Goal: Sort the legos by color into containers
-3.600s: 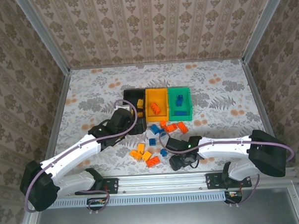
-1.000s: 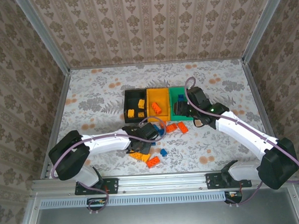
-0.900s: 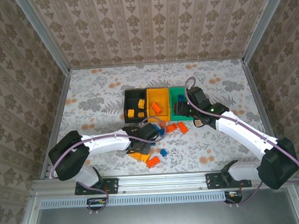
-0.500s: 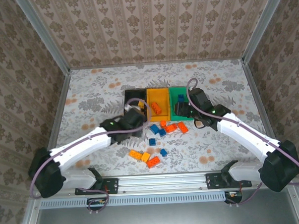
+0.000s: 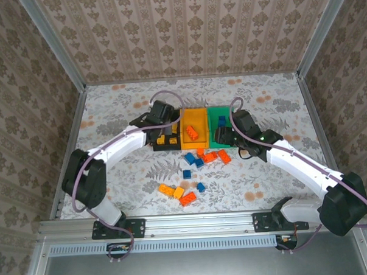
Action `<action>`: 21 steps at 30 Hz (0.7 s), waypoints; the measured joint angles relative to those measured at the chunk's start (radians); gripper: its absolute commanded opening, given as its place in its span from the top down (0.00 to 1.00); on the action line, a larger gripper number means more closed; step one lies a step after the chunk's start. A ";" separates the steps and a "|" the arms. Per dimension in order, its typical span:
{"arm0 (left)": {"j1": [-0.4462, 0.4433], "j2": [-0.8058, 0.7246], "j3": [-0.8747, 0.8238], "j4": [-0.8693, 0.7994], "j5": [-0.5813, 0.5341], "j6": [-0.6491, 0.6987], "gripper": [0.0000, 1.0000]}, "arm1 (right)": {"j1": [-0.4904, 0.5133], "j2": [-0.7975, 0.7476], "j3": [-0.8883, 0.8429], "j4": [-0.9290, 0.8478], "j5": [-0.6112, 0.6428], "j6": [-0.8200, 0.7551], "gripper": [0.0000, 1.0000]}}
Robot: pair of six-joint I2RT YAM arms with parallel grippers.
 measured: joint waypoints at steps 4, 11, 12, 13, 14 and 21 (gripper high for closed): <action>0.000 0.070 0.048 0.003 0.015 0.005 0.47 | 0.000 -0.014 -0.014 -0.002 -0.003 0.000 0.30; -0.009 0.082 0.076 -0.001 0.034 0.001 0.24 | 0.000 -0.032 -0.014 -0.004 -0.036 -0.002 0.29; -0.016 0.072 0.076 -0.005 0.035 0.001 0.22 | 0.000 -0.034 -0.014 -0.004 -0.044 -0.002 0.29; -0.023 0.061 0.076 -0.006 0.038 0.000 0.20 | 0.000 -0.036 -0.014 -0.003 -0.055 -0.005 0.29; -0.034 0.038 0.073 -0.007 0.040 0.000 0.17 | 0.001 -0.036 -0.014 -0.003 -0.064 -0.008 0.29; -0.111 -0.308 -0.065 0.020 0.065 -0.036 0.00 | 0.130 0.006 -0.011 -0.002 -0.126 -0.045 0.28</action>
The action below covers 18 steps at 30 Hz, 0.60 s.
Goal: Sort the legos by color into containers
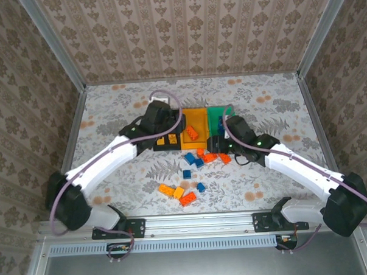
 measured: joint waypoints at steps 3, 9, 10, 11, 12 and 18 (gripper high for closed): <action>-0.019 -0.159 -0.113 0.007 -0.002 -0.031 0.00 | 0.106 0.085 0.019 0.008 -0.011 -0.007 0.28; -0.061 -0.422 -0.354 -0.045 -0.042 -0.114 0.00 | 0.255 0.293 0.080 0.048 0.001 0.006 0.28; -0.060 -0.459 -0.386 -0.060 -0.048 -0.129 0.00 | 0.271 0.331 0.096 0.053 0.011 0.014 0.29; -0.060 -0.485 -0.406 -0.071 -0.054 -0.140 0.00 | 0.283 0.362 0.110 0.058 0.018 0.019 0.29; -0.060 -0.510 -0.426 -0.085 -0.060 -0.151 0.00 | 0.294 0.397 0.125 0.063 0.027 0.024 0.30; -0.061 -0.592 -0.484 -0.147 -0.085 -0.203 0.00 | 0.325 0.538 0.192 0.072 0.085 0.054 0.35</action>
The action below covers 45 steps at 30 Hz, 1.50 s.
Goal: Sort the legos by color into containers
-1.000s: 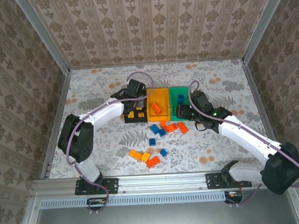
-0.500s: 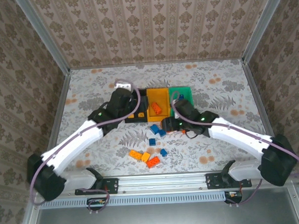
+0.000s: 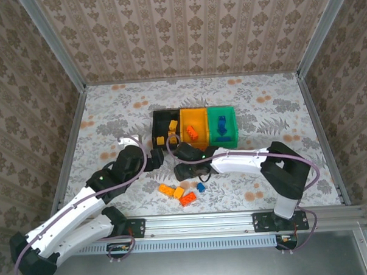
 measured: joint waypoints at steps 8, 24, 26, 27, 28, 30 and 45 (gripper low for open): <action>0.000 -0.030 -0.026 -0.019 -0.013 -0.026 0.00 | 0.010 0.058 0.020 -0.003 0.042 0.023 0.52; 0.000 -0.021 -0.028 -0.024 -0.019 -0.026 0.00 | -0.003 -0.127 0.001 -0.047 0.097 0.011 0.73; 0.000 -0.011 -0.033 -0.016 -0.015 -0.026 0.00 | -0.041 -0.224 0.000 -0.060 0.113 -0.004 0.73; 0.000 -0.004 -0.035 -0.010 -0.011 -0.025 0.00 | -0.073 -0.273 0.001 -0.063 0.119 -0.012 0.73; 0.000 0.003 -0.037 -0.005 -0.006 -0.025 0.00 | -0.110 -0.313 0.001 -0.066 0.125 -0.019 0.73; 0.000 0.017 -0.040 0.002 0.005 -0.025 0.00 | -0.202 -0.371 0.004 -0.075 0.140 -0.038 0.73; 0.000 0.056 -0.063 0.012 0.063 -0.026 0.00 | -0.546 -0.013 0.180 -0.111 0.169 -0.094 0.58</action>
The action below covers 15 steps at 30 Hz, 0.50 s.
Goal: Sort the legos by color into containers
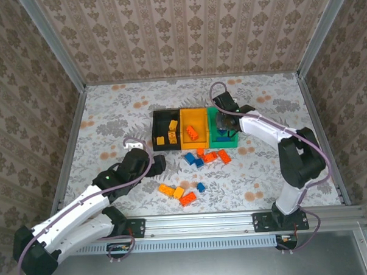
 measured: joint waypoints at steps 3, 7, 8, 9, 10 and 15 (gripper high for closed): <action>0.000 0.002 0.000 -0.002 0.007 0.000 0.00 | 0.000 0.036 0.028 -0.005 -0.001 -0.003 0.46; 0.000 0.002 0.000 -0.008 0.017 0.000 0.00 | 0.002 0.028 0.047 -0.007 -0.005 -0.001 0.36; 0.000 0.002 0.000 -0.010 0.018 0.001 0.00 | 0.006 0.019 0.047 -0.008 -0.007 -0.001 0.34; 0.000 0.003 0.000 -0.012 0.024 0.002 0.01 | 0.008 0.004 0.047 -0.012 -0.009 -0.002 0.33; 0.000 0.005 0.001 -0.015 0.027 0.005 0.02 | 0.011 -0.013 0.046 -0.015 -0.012 -0.001 0.32; -0.002 0.107 0.040 -0.050 0.082 0.031 0.03 | 0.068 -0.179 -0.019 -0.006 -0.028 0.001 0.30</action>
